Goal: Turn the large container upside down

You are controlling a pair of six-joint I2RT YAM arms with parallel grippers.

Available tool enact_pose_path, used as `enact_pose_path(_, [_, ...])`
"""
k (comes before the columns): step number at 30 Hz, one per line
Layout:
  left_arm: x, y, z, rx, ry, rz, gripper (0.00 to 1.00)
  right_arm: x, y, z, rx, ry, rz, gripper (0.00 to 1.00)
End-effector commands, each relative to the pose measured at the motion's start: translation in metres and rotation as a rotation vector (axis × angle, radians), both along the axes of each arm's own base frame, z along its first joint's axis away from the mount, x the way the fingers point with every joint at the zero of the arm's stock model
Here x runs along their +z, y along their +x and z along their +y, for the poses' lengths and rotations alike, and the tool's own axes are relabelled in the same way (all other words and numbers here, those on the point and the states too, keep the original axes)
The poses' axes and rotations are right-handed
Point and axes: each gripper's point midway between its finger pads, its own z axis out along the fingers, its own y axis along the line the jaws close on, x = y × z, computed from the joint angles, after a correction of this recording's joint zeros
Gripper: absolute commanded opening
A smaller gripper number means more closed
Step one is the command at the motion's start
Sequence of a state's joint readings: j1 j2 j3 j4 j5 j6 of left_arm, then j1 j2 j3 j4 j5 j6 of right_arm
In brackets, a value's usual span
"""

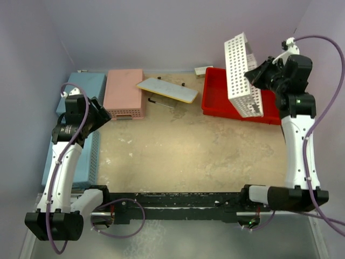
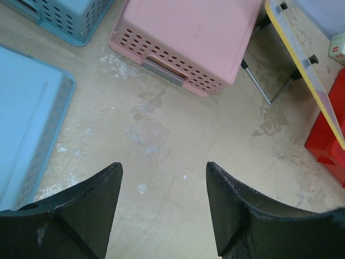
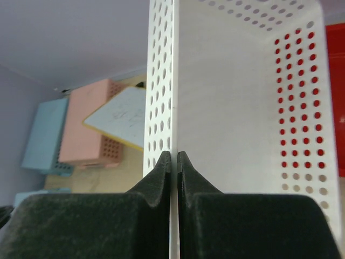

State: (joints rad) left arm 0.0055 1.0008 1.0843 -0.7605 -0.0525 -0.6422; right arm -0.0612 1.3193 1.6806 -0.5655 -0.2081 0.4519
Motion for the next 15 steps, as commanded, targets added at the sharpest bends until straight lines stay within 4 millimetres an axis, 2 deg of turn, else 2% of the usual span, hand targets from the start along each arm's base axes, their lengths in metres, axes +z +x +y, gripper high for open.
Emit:
enact_pose_path(1, [0.041, 0.005, -0.006, -0.039, -0.019, -0.103, 0.62, 0.024, -0.026, 0.052, 0.236, 0.194, -0.123, 0.00])
enact_pose_path(6, [0.053, 0.005, -0.004, -0.026, -0.009, -0.133, 0.62, 0.002, -0.059, 0.086, 0.344, 0.296, -0.076, 0.00])
enact_pose_path(9, [0.052, 0.007, -0.004, -0.035, -0.006, -0.124, 0.62, -0.017, -0.077, 0.111, 0.411, 0.382, -0.006, 0.00])
enact_pose_path(14, [0.046, 0.013, -0.003, -0.027, -0.003, -0.112, 0.62, -0.048, -0.101, 0.141, 0.456, 0.547, 0.072, 0.00])
enact_pose_path(15, [0.045, 0.014, -0.004, -0.030, -0.008, -0.113, 0.62, -0.059, -0.103, 0.147, 0.457, 0.572, 0.091, 0.00])
